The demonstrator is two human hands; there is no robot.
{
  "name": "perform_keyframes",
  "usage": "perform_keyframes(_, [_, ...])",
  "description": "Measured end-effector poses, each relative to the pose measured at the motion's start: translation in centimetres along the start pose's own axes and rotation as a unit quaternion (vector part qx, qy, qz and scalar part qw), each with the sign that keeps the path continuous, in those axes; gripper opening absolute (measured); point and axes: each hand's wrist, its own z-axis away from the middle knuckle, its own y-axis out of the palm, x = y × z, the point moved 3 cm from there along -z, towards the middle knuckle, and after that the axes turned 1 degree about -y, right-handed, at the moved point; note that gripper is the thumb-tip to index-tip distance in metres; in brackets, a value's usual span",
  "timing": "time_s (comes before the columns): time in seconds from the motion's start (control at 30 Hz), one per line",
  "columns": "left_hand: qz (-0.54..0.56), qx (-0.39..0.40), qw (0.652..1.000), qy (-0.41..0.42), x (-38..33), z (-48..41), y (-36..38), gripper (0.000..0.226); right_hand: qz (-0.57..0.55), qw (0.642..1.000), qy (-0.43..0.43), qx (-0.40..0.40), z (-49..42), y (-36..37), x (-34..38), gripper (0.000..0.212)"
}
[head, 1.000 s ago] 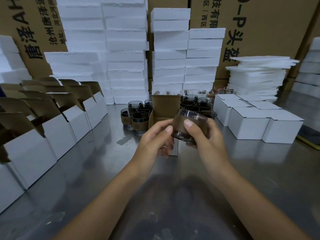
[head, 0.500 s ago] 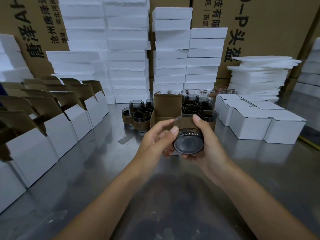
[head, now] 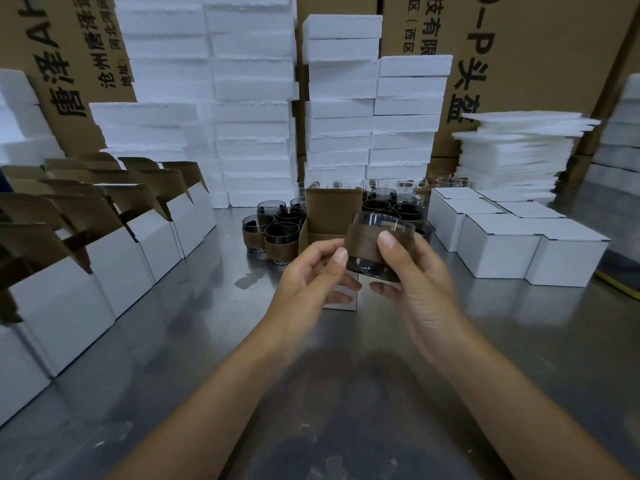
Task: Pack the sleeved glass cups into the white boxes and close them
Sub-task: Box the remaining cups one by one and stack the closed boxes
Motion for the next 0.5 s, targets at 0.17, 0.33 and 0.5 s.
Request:
perform_keyframes(0.17, [-0.013, -0.005, 1.000, 0.006, -0.02, -0.04, -0.23, 0.040, -0.013, 0.999, -0.042, -0.007, 0.03, -0.14, 0.28, 0.061])
perform_keyframes(0.33, [-0.017, -0.007, 1.000, -0.001, -0.08, -0.02, -0.14, 0.039, 0.022, 0.998, -0.059, -0.014, -0.22, -0.55, 0.01, 0.071])
perform_keyframes(0.5, [-0.034, -0.050, 0.998, 0.017, -0.35, -0.14, -0.29, 0.024, 0.049, 0.996, -0.073, -0.009, -0.27, -0.65, -0.03, 0.064])
